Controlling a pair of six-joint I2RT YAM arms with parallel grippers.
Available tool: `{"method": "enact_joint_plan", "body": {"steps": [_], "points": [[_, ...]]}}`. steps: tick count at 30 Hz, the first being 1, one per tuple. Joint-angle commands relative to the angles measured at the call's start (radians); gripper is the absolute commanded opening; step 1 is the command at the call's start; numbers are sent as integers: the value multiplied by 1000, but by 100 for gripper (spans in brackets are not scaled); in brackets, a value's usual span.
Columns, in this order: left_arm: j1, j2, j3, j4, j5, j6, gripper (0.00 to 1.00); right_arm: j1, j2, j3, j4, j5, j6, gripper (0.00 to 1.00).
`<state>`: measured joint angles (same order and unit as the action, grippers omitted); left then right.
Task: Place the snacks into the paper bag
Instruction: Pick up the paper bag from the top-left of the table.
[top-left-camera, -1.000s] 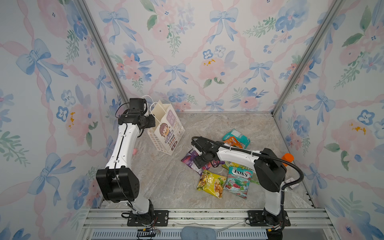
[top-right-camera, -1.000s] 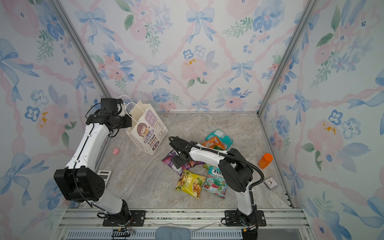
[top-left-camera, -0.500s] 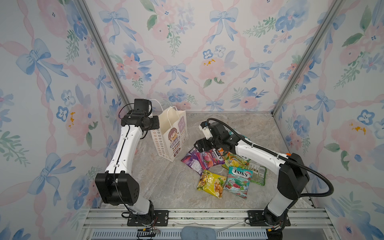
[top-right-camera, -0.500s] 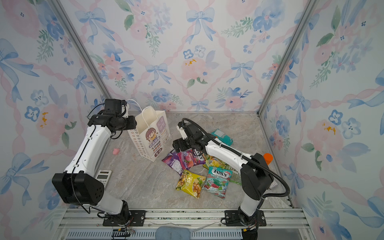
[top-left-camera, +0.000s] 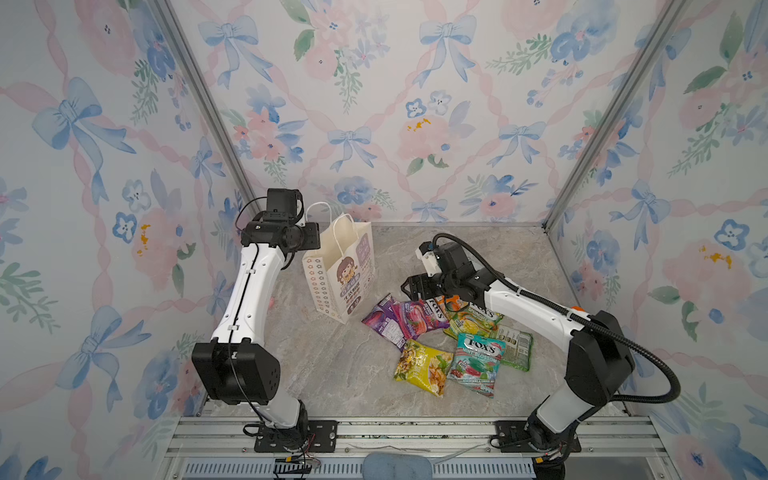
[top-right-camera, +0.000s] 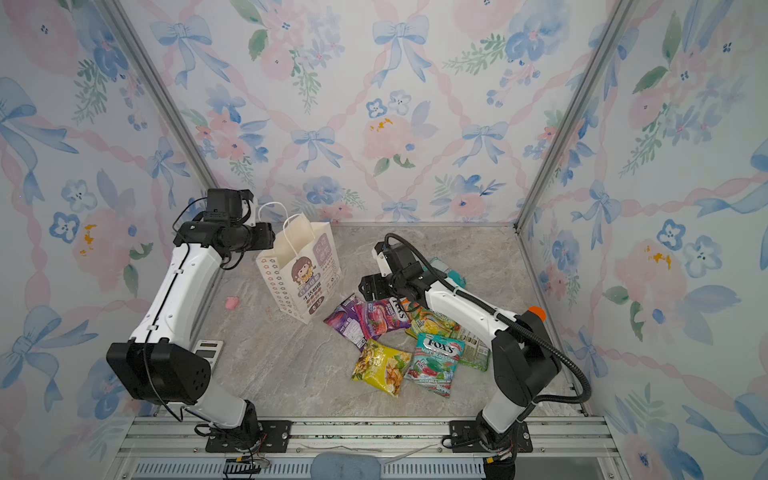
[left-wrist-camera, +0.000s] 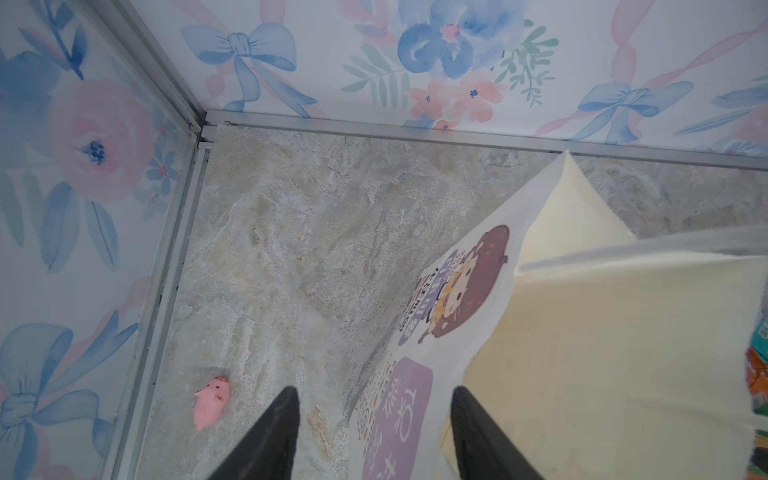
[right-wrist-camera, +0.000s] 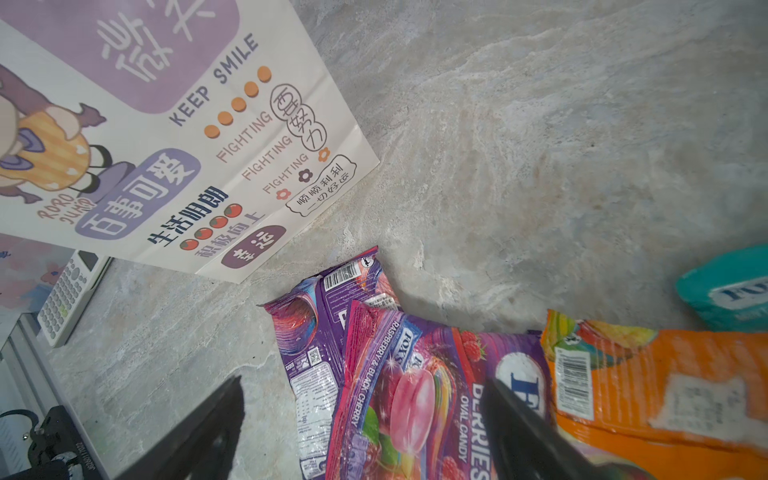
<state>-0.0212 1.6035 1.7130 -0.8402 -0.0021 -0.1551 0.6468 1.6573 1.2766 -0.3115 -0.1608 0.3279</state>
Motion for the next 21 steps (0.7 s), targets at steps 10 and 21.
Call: {"method": "enact_joint_plan", "body": {"steps": [10,21], "points": [[-5,81,37,-13,33,62,16,61,53,2,-130,188,26,89],[-7,79,40,-11,80,57,0,156,225,130,-239,282,-9,79]]}}
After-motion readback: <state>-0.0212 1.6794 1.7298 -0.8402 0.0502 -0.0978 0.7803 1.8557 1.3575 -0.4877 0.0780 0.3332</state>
